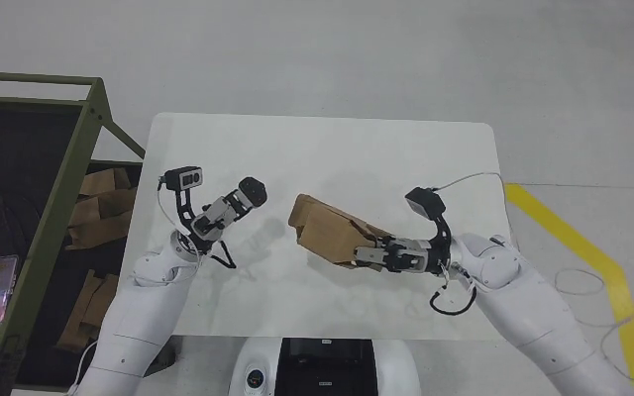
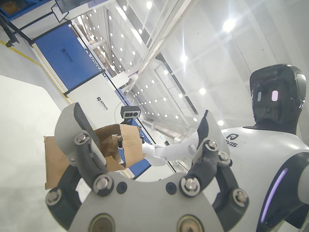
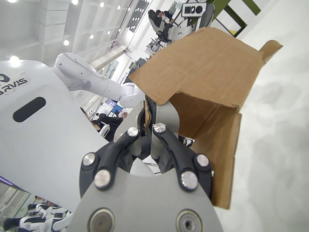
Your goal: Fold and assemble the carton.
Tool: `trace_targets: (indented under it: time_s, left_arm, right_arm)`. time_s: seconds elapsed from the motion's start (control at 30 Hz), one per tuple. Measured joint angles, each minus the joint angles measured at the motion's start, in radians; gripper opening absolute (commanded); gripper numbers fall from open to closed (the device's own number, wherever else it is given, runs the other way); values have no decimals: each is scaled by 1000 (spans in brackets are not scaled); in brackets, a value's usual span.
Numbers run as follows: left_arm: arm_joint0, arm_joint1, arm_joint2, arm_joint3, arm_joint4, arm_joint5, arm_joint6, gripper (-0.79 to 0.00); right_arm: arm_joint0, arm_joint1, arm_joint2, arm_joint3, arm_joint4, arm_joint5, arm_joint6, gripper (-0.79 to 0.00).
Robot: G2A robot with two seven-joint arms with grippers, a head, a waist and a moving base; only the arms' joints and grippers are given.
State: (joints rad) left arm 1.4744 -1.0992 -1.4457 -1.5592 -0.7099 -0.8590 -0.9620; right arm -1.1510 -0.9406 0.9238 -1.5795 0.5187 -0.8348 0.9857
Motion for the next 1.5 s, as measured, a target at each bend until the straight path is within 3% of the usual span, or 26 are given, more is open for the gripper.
trace_targets:
  time_s: [0.33,0.6,1.1,1.5]
  left_arm:
    - [21,46,-39,-79,-134,265,-266,0]
    - [29,61,-57,-102,-110,374,-374,0]
    - [37,67,-53,-122,-61,383,-364,0]
    - [12,60,17,-100,-38,361,-361,0]
  right_arm:
    - [49,62,-51,-42,157,95,96,-785]
    - [65,95,-66,-56,220,130,131,-785]
    - [68,106,-79,-62,228,138,138,-785]
    - [42,95,-65,-92,193,174,104,-785]
